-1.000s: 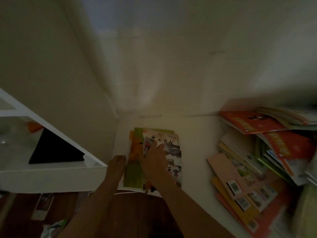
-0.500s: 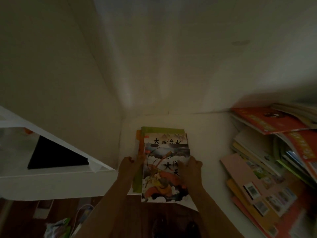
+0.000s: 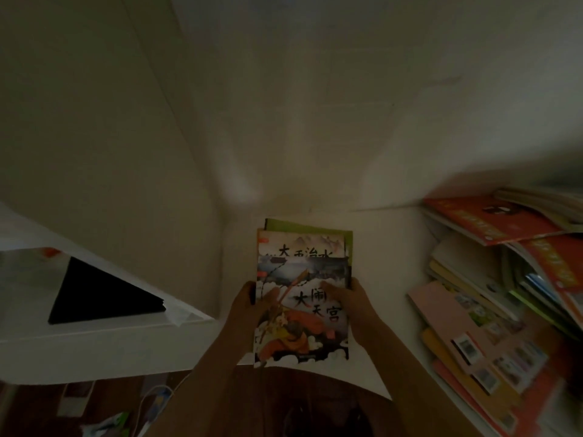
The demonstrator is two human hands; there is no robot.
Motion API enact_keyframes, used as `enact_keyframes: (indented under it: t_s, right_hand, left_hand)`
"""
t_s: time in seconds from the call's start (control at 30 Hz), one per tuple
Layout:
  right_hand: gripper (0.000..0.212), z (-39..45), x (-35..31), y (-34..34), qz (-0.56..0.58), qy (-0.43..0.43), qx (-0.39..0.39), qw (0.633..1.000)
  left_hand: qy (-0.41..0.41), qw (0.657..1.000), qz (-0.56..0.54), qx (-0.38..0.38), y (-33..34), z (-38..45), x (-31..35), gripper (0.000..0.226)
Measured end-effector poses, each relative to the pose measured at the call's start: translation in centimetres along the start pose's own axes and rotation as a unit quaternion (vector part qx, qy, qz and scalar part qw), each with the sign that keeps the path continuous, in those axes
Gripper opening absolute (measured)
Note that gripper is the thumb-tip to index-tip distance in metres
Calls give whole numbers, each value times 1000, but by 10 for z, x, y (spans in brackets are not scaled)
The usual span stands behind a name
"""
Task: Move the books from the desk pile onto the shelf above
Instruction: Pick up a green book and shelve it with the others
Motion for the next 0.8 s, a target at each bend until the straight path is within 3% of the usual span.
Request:
enact_keyframes:
  t_s: [0.1, 0.27, 0.37, 0.47, 0.63, 0.8]
  right_hand:
    - [24, -11, -37, -5, 14, -119, -7, 993]
    - [50, -37, -72, -14, -9, -257, -53, 965]
    - [60, -46, -60, -21, -14, -275, -59, 960]
    - [59, -49, -43, -22, -42, -281, -68, 956]
    - [62, -43, -31, -16, -76, -275, -43, 958]
    - [38, -51, -29, -17, -52, -250, -59, 965]
  left_hand:
    - [69, 997, -21, -37, 8, -7, 33, 29]
    - [156, 985, 25, -67, 11, -5, 72, 31]
    - [168, 982, 59, -66, 13, -5, 61, 35]
    - [166, 980, 99, -50, 15, -2, 40, 60]
    - [190, 978, 83, -24, 27, -10, 52, 32]
    - [151, 987, 60, -16, 20, -17, 50, 36]
Point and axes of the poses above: each hand's wrist, its own z-axis towards the middle knuckle, its own y-axis out of the palm, x = y × z, the point moved 8 cm from there along z, towards the middle knuckle, and after that the axes turned 1 degree about x, right-handed, at the moved point
